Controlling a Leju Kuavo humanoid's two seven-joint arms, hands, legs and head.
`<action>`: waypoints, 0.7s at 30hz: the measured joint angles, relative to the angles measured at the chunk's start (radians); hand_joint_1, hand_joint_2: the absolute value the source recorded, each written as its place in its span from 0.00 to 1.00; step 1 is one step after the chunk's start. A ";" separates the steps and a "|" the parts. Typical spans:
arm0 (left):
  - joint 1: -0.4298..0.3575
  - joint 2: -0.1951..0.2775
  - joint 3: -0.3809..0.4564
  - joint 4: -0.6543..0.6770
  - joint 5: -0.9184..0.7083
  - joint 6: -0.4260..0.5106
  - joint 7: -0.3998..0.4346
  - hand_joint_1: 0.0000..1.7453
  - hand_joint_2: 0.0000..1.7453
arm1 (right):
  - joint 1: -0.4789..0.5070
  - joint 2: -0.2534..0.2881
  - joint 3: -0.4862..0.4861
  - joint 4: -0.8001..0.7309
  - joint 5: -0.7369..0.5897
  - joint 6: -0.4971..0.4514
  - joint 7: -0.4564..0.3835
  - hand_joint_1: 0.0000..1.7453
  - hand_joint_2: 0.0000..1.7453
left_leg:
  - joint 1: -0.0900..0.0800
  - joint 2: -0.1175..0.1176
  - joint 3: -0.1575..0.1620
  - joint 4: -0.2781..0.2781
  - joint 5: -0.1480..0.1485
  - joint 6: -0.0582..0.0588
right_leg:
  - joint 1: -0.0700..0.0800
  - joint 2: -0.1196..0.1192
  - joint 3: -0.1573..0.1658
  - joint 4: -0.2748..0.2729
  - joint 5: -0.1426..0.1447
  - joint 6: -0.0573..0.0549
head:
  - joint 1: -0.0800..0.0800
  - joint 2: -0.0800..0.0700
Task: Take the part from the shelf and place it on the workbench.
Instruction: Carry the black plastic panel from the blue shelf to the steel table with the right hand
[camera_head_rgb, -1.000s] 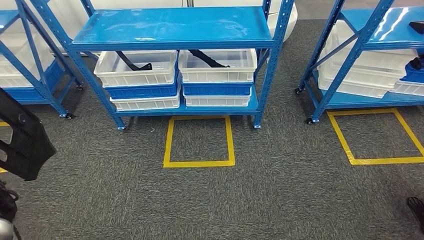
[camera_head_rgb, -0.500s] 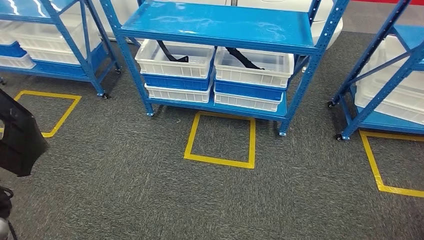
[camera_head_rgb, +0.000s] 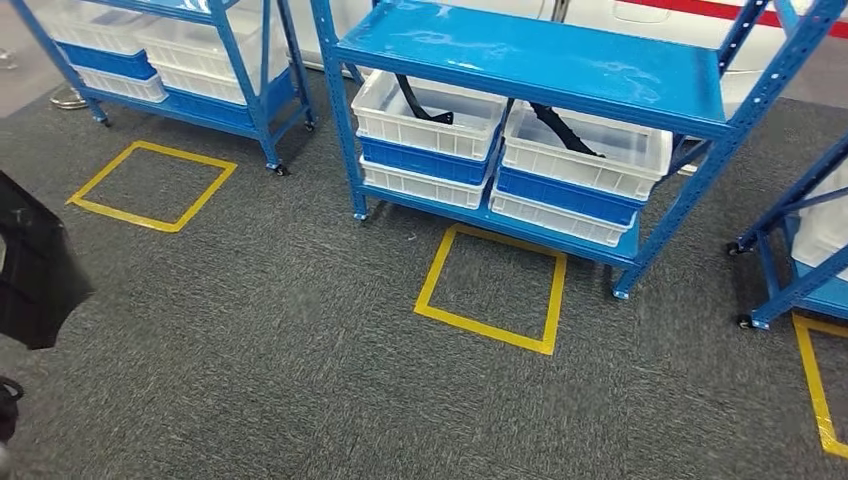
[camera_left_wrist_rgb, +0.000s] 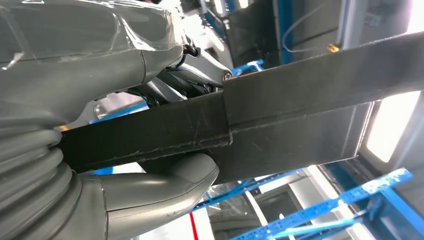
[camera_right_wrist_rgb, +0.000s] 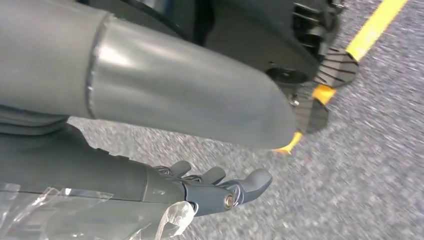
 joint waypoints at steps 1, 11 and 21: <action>0.002 0.002 0.000 -0.001 0.004 0.000 -0.001 1.00 1.00 | -0.003 0.002 0.000 0.000 0.000 0.003 0.000 0.00 0.00 | 0.000 -0.011 -0.003 0.000 0.003 -0.004 | 0.001 -0.013 0.000 -0.002 0.003 -0.001 | 0.001 0.000; -0.002 0.017 -0.007 -0.006 -0.014 -0.020 -0.011 1.00 1.00 | -0.002 0.012 0.000 0.000 -0.009 0.046 -0.005 0.00 0.00 | 0.039 0.120 -0.101 0.212 -0.087 -0.084 | -0.032 -0.147 -0.006 -0.013 0.015 0.017 | -0.003 0.000; -0.003 0.023 -0.006 -0.011 -0.056 -0.015 0.060 1.00 1.00 | 0.006 0.012 -0.001 0.001 -0.012 0.047 -0.003 0.00 0.00 | 0.036 0.110 -0.023 0.026 -0.014 -0.021 | -0.039 -0.099 -0.073 0.178 -0.120 0.069 | 0.002 0.000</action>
